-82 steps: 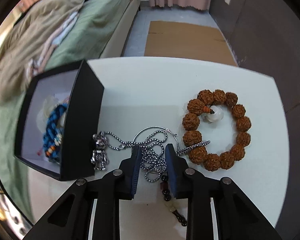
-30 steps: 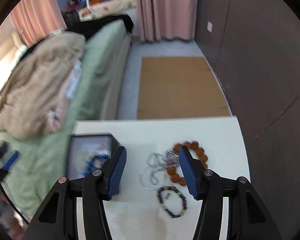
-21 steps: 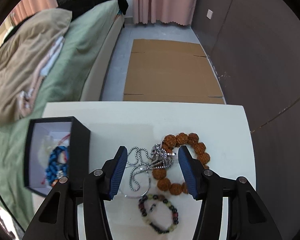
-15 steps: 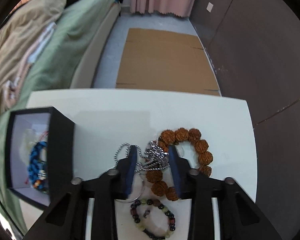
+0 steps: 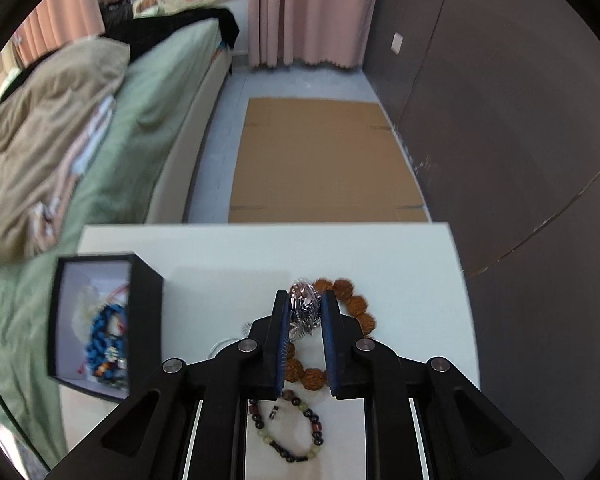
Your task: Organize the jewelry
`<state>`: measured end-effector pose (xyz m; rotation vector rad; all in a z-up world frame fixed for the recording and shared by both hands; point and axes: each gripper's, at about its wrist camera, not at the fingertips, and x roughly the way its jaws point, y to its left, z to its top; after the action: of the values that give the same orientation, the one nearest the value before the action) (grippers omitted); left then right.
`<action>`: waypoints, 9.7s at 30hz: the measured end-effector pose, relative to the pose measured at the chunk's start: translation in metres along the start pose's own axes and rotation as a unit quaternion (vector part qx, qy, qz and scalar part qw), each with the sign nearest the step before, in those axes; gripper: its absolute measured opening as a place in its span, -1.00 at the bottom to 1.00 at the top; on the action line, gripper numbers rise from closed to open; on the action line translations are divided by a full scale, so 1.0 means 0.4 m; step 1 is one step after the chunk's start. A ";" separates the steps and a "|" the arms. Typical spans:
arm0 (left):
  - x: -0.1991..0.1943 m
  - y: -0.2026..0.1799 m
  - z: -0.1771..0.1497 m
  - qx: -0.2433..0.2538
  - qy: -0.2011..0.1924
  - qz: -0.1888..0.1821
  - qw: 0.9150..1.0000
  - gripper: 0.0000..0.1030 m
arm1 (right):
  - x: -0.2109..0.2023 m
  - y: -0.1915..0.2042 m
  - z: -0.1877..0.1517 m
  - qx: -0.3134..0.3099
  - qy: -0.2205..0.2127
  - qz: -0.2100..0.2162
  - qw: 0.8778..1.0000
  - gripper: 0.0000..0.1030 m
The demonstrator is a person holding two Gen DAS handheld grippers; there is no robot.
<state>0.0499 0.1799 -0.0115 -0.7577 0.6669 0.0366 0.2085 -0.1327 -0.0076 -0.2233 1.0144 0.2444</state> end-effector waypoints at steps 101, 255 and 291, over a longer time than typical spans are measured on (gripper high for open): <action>0.299 -0.383 -0.382 0.315 0.128 0.073 0.938 0.61 | -0.068 -0.352 -0.226 0.192 -0.055 0.155 0.968 1.00; 0.250 -0.293 -0.225 0.199 0.094 0.059 0.974 0.33 | -0.007 -0.195 -0.163 0.156 -0.015 0.205 0.966 0.52; 0.500 -0.391 -0.394 0.321 0.166 0.137 0.922 -0.78 | 0.021 -0.405 -0.166 0.227 0.000 0.190 0.955 0.52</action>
<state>0.1641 -0.0772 -0.1123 -0.0281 1.0372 -0.0559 0.2083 -0.3054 -0.0374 0.3949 1.0816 0.3500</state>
